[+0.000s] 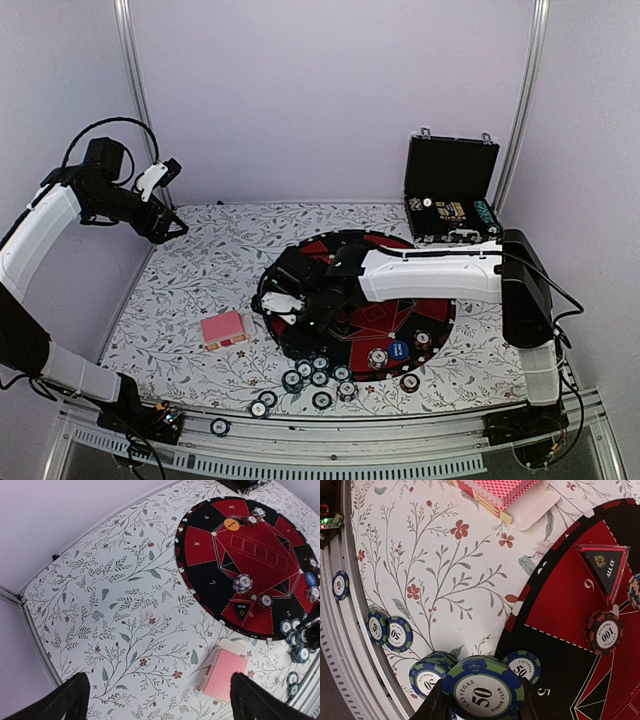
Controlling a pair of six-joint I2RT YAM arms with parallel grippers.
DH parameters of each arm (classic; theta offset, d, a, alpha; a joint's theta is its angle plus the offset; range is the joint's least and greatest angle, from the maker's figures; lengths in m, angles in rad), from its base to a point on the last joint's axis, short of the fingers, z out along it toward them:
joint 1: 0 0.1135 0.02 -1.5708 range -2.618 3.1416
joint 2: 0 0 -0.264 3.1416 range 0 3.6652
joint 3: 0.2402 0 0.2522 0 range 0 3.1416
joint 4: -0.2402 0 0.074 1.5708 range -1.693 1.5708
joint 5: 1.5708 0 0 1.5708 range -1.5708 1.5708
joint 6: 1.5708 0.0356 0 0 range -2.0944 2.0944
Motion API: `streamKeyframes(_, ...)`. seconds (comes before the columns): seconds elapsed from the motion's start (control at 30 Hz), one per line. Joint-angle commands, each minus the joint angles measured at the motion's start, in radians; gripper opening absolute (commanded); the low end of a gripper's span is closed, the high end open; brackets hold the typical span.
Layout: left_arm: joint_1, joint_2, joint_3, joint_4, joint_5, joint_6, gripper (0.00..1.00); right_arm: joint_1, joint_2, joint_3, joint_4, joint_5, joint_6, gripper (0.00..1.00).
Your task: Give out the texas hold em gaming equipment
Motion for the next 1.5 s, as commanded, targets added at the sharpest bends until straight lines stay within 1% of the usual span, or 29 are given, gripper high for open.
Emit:
streamKeyframes(0.0, -0.009, -0.008, 0.000, 0.002, -0.004, 0.009, 1.00, -0.030, -0.019, 0.050, 0.024, 0.003, 0.010, 0.08)
streamKeyframes(0.37, -0.009, 0.001, 0.007, 0.004, 0.001, 0.010, 1.00, -0.093, 0.139, 0.161, 0.040, 0.010, -0.004, 0.07)
streamKeyframes(0.77, -0.009, 0.003, -0.004, 0.011, 0.007, 0.009, 1.00, -0.109, 0.228, 0.169, 0.077, 0.015, 0.004, 0.08)
streamKeyframes(0.83, -0.009, 0.001, -0.005, 0.011, 0.003, 0.011, 1.00, -0.110, 0.233, 0.170, 0.085, 0.011, 0.008, 0.11)
streamKeyframes(0.9, -0.009, -0.001, -0.006, 0.009, 0.003, 0.011, 1.00, -0.109, 0.236, 0.171, 0.088, 0.009, 0.010, 0.17)
streamKeyframes(1.0, -0.009, -0.005, -0.005, 0.009, 0.003, 0.009, 1.00, -0.110, 0.229, 0.173, 0.086, 0.018, 0.010, 0.36)
streamKeyframes(1.03, -0.009, -0.006, -0.005, 0.008, 0.003, 0.010, 1.00, -0.110, 0.223, 0.173, 0.084, 0.021, 0.010, 0.41)
streamKeyframes(1.07, -0.009, -0.006, -0.005, 0.007, 0.002, 0.009, 1.00, -0.110, 0.212, 0.173, 0.083, 0.025, 0.026, 0.44)
streamKeyframes(1.17, -0.009, -0.008, -0.004, 0.005, 0.004, 0.008, 1.00, -0.110, 0.176, 0.173, 0.076, 0.040, 0.049, 0.48)
streamKeyframes(1.3, -0.009, -0.012, -0.004, 0.001, 0.005, 0.007, 1.00, -0.110, 0.117, 0.163, 0.072, 0.049, 0.064, 0.58)
streamKeyframes(1.47, -0.009, -0.016, 0.001, -0.002, 0.003, 0.009, 1.00, -0.110, 0.027, 0.108, 0.070, 0.034, 0.093, 0.58)
